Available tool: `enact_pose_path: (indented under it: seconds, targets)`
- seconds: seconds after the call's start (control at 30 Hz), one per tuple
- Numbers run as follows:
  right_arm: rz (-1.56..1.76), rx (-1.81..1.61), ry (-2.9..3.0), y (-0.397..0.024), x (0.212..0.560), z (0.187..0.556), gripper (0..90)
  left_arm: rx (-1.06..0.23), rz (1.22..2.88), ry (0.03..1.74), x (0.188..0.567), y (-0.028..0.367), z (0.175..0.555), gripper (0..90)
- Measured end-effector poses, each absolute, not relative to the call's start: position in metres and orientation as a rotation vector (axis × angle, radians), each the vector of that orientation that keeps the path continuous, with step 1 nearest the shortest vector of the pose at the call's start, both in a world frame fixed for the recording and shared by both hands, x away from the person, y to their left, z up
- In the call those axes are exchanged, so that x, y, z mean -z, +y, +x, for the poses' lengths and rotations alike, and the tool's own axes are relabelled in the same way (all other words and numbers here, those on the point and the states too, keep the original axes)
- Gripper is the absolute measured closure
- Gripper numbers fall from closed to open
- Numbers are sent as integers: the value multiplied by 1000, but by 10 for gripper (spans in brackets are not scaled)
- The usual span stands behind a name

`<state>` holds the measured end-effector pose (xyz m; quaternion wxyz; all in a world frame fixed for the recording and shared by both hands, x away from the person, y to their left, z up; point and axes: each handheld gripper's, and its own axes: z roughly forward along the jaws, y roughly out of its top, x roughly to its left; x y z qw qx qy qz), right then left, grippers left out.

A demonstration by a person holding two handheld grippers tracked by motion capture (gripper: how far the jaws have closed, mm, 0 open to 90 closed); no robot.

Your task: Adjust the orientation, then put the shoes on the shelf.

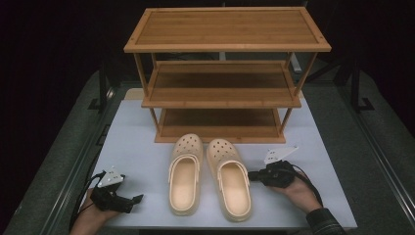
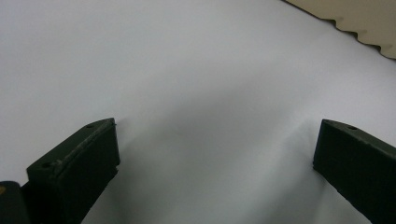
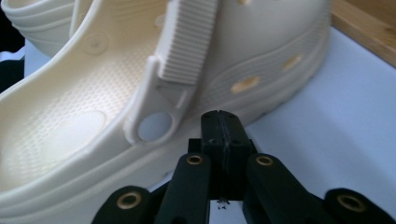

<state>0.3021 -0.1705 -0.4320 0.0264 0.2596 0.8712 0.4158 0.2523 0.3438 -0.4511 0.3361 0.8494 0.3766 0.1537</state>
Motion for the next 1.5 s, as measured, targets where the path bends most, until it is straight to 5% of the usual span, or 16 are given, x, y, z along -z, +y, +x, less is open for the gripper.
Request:
enact_pose_path:
  seconds: [0.43, 0.87, 1.5]
  targets:
    - [1027, -1307, 2509, -204, 419, 290, 441, -402, 2218, 982, 450, 344, 252, 0]
    - [1081, -1318, 2437, -210, 407, 280, 311, -413, 2150, 969, 431, 335, 251, 2]
    - [1064, -1387, 2446, -186, 393, 274, 291, -359, 2078, 872, 391, 285, 266, 4]
